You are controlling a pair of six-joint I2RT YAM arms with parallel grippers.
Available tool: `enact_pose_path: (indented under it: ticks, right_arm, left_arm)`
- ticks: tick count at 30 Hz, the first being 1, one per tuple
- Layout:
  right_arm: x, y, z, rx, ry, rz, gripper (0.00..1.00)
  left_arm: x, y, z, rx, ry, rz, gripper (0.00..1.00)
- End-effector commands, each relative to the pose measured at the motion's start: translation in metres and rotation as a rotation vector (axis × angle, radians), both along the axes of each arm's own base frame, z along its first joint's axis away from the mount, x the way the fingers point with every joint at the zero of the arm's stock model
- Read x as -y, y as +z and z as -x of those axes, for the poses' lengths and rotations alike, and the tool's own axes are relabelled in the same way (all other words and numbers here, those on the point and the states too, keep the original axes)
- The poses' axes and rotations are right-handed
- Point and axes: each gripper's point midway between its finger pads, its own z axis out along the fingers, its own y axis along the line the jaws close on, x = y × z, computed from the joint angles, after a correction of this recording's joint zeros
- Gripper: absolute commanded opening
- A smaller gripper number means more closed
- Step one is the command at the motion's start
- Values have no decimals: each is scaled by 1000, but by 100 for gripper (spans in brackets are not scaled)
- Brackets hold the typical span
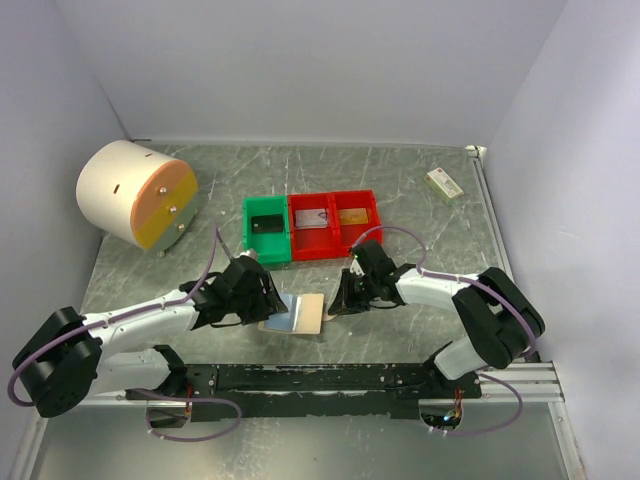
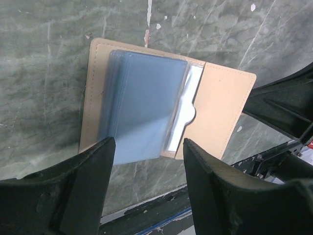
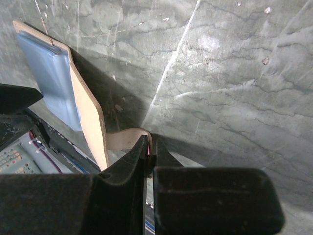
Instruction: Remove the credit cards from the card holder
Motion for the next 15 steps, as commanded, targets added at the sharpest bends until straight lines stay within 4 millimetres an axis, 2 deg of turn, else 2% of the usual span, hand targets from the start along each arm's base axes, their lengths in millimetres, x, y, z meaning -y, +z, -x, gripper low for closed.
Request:
enact_pose_path:
  ticks: [1,10,15]
  right_arm:
    - [9,-7,-5,21,-15,59,0]
    - [8,-7,-5,20,-14,54,0]
    - [5,-7,-4,12,-3,38,0]
  left_arm:
    - [-1,3,-3,14,1,-30,69]
    - [3,-4,1,-1,-15,-42,66]
    - [19,-9,7,-18,-94,-8,65]
